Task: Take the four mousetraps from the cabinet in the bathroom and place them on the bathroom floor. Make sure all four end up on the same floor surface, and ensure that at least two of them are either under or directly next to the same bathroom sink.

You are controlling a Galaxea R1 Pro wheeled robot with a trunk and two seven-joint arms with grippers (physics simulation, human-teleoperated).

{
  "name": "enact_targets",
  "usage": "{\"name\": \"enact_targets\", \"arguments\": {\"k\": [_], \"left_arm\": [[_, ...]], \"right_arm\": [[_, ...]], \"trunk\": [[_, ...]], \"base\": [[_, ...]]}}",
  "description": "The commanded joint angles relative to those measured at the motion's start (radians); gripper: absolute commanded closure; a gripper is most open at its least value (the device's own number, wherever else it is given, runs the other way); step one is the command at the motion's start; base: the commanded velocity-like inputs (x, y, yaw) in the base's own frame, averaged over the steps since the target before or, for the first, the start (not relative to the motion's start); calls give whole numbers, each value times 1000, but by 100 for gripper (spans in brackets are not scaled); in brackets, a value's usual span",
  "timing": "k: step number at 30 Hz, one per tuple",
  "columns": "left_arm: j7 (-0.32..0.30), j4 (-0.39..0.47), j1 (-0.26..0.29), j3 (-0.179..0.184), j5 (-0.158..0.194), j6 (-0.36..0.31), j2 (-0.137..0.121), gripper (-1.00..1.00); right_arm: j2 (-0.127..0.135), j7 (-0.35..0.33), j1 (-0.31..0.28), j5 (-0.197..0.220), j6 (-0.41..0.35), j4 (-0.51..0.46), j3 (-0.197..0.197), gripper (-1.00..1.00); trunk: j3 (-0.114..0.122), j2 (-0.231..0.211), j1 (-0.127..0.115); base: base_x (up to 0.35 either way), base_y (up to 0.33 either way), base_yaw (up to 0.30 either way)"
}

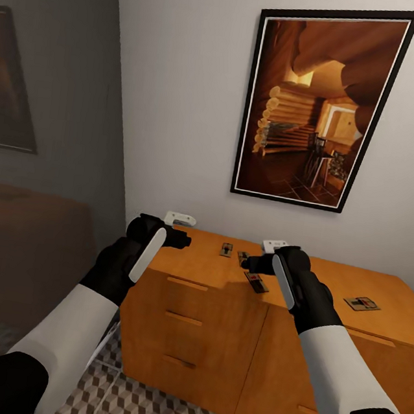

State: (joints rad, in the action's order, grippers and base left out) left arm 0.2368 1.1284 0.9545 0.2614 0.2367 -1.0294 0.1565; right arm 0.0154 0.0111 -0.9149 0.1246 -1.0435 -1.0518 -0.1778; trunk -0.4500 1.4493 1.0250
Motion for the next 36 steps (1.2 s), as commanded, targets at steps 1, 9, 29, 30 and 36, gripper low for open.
{"name": "enact_targets", "arguments": {"k": [1,9,29,30,36], "left_arm": [[10,1,1,1,10,-3,0,-100],[10,0,1,0,11,-3,0,-100],[10,-1,1,0,12,-3,0,-100],[10,-1,1,0,13,-3,0,-100],[10,-1,1,0,13,-3,0,-100]], "right_arm": [[1,0,-1,6,-4,1,-2,-100],[2,-4,-42,34,-4,74,-2,-100],[21,-5,-122,63,-4,204,-2,-100],[24,-5,-123,63,-4,205,-2,-100],[48,-7,-140,74,-4,223,-2,-100]], "trunk": [[-1,1,0],[-1,1,0],[-1,1,0],[-1,1,0],[-1,1,0]], "base": [[0,0,0],[0,0,0],[0,0,0],[0,0,0],[0,0,0]]}}
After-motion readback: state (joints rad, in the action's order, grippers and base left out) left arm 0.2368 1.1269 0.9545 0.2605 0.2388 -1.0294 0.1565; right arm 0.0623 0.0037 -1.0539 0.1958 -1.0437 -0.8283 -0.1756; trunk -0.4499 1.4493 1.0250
